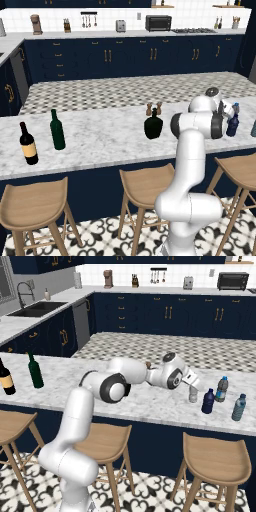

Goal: Move the plastic bottles in the middle to the plastics group, and the glass bottles in the middle to the glass group.

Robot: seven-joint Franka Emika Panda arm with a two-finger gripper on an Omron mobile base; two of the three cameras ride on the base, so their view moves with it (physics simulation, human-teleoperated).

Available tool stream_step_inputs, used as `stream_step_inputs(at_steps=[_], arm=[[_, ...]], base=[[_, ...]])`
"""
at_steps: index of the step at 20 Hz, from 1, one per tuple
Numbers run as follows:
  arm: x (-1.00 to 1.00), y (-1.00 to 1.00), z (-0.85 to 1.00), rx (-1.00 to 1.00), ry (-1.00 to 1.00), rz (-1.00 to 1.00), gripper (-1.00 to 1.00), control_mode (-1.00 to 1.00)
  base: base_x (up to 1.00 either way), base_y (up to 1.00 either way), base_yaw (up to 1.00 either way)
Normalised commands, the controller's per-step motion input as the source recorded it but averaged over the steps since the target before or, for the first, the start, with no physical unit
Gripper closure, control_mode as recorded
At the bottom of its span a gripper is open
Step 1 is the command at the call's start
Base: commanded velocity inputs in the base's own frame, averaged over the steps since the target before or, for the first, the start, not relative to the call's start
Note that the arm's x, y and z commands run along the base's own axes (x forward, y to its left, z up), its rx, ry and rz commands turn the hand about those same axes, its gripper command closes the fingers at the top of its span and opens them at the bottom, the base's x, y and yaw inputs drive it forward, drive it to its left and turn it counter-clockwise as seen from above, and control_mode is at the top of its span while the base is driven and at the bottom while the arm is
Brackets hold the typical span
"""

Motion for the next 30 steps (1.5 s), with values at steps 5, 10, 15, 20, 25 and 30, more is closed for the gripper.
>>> stream_step_inputs(at_steps=[5, 10, 15, 20, 25, 30], arm=[[0.01, -0.08, -0.25, 0.0, 0.0, -0.05, 1.0, -1.0], [0.0, -0.05, -0.51, 0.0, 0.0, -0.04, 1.0, -1.0], [0.0, -0.01, -0.26, 0.0, 0.0, -0.04, 1.0, -1.0], [0.0, -0.01, 0.0, 0.0, 0.0, -0.01, -1.0, -1.0], [0.0, 0.0, 0.0, -0.01, 0.0, 0.0, -1.0, -1.0], [0.0, 0.0, 0.01, -0.04, 0.0, 0.0, -1.0, -1.0]], base=[[0.0, 0.0, 0.0], [0.0, 0.0, 0.0], [0.0, 0.0, 0.0], [0.0, 0.0, 0.0], [0.0, 0.0, 0.0], [0.0, 0.0, 0.0]])
